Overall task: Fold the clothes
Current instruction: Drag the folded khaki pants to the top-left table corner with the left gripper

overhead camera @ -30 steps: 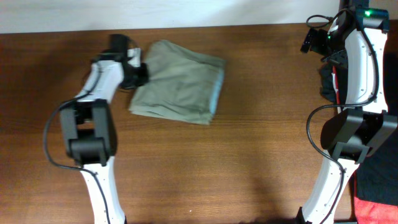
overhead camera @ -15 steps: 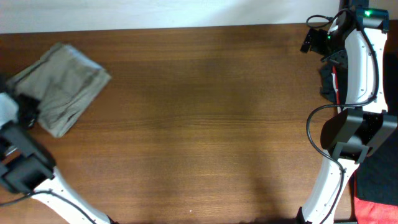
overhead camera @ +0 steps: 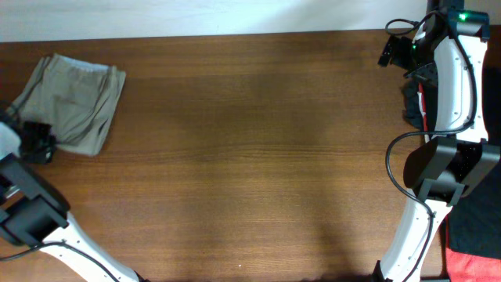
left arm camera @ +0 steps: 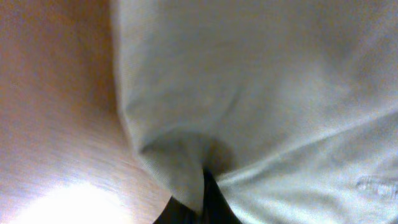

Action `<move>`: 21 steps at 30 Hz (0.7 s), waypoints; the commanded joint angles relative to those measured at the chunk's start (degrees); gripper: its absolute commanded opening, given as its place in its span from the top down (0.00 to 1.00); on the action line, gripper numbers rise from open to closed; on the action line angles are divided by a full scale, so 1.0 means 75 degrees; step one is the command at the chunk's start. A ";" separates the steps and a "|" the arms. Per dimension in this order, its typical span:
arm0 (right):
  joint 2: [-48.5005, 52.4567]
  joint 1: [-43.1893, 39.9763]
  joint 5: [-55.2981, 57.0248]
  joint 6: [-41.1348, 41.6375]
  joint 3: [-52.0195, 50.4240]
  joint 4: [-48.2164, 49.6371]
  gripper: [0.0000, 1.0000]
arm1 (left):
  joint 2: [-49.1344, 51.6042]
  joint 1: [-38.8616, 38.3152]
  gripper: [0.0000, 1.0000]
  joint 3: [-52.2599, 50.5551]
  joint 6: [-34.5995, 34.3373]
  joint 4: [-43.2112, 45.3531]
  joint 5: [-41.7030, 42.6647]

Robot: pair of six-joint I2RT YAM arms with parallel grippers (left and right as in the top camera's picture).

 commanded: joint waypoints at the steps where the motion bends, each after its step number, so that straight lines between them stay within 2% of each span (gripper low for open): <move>1: -0.0073 -0.0009 0.0096 -0.0052 0.0073 -0.0003 0.01 | 0.0221 -0.1008 0.95 -0.0396 -0.0350 0.0254 0.0603; 4: -0.0073 -0.0009 0.0096 -0.0052 0.0073 -0.0003 0.01 | 0.0224 -0.1338 0.95 -0.0396 -0.0353 0.0755 0.0530; 7: -0.0073 -0.0009 0.0093 -0.0052 0.0073 -0.0003 0.01 | 0.0221 -0.1542 0.95 -0.0396 -0.0353 0.1172 -0.0140; 15: -0.0073 -0.0009 0.0096 -0.0050 0.0073 -0.0003 0.01 | 0.0224 -0.1556 0.90 -0.0396 -0.0350 0.1355 -0.1035; 18: -0.0073 -0.0009 0.0096 -0.0052 0.0073 -0.0003 0.01 | 0.0230 -0.1582 0.90 -0.0396 -0.0353 0.1402 -0.0944; 20: -0.0073 -0.0009 0.0096 -0.0052 0.0073 -0.0003 0.01 | 0.0230 -0.1673 0.75 -0.0396 -0.0350 0.1489 -0.0912; 21: -0.0073 -0.0009 0.0096 -0.0050 0.0073 -0.0003 0.01 | 0.0230 -0.1696 0.62 -0.0396 -0.0347 0.1512 -0.0912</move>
